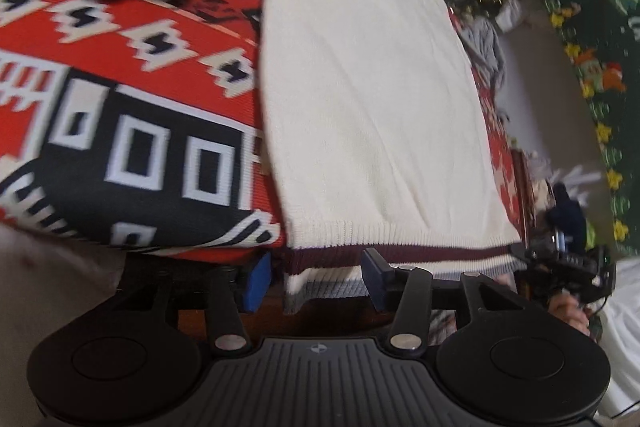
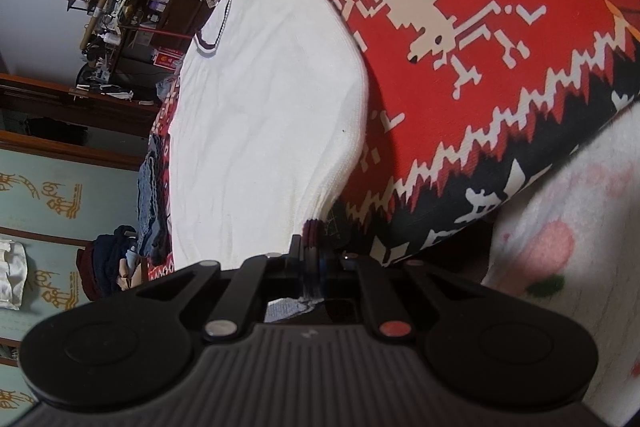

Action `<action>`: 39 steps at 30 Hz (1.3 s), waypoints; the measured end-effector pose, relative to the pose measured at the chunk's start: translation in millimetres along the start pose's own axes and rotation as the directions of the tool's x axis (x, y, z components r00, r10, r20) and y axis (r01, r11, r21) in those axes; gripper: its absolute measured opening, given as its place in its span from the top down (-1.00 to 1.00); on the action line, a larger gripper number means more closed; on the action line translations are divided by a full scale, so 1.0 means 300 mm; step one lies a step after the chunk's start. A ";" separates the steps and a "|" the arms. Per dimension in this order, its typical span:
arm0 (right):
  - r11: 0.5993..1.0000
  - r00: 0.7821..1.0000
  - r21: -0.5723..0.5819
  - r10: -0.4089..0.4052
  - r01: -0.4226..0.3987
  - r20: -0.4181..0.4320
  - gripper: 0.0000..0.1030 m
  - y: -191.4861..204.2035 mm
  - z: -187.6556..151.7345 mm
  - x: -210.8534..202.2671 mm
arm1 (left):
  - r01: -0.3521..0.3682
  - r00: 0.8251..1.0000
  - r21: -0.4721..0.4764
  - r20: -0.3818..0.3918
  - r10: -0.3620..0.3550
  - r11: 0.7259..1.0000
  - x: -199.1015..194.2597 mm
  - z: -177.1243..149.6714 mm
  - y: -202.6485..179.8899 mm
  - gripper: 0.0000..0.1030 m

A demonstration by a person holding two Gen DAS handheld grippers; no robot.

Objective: Fold clothes
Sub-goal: 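Lift the held hem with both tools and carry it toward the V-neck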

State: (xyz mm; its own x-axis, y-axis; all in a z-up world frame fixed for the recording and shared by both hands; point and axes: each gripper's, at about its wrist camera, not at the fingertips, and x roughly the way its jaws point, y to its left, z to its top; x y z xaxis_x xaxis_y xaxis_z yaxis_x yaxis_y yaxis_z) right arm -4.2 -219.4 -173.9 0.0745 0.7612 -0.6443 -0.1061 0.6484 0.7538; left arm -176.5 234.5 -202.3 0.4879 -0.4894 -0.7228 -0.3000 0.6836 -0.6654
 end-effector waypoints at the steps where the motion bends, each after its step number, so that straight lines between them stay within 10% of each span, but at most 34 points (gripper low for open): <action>1: 1.000 1.000 0.001 0.000 0.000 -0.001 0.86 -0.022 -0.006 -0.022 | 0.013 1.000 0.006 -0.008 -0.013 1.000 0.007 0.004 -0.001 0.07; 6: 1.000 1.000 0.007 0.012 -0.012 0.000 0.86 -0.030 -0.011 -0.027 | 0.053 0.998 0.045 -0.024 -0.052 0.998 0.008 0.002 -0.014 0.10; 12: 1.000 1.000 0.007 0.009 -0.009 0.001 0.86 -0.026 -0.013 -0.026 | 0.052 0.998 0.046 0.018 -0.053 0.998 -0.022 -0.021 -0.019 0.84; 26: 0.983 0.981 -0.005 -0.184 0.185 0.065 0.88 0.076 -0.024 -0.072 | -0.213 0.959 -0.015 0.185 0.212 0.977 -0.149 -0.074 -0.180 0.89; 39: 0.987 0.982 0.019 -0.162 0.161 0.099 0.88 0.079 -0.131 -0.231 | -0.214 0.955 0.036 0.219 0.201 0.976 -0.256 -0.206 -0.286 0.89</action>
State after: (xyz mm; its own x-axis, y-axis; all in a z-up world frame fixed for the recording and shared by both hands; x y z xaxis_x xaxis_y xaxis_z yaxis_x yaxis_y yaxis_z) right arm -50.8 -257.4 -116.4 0.1883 0.6436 -0.7418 -0.0741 0.7625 0.6427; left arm -238.9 179.9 -101.2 0.5855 -0.2113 -0.7827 -0.3676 0.7913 -0.4886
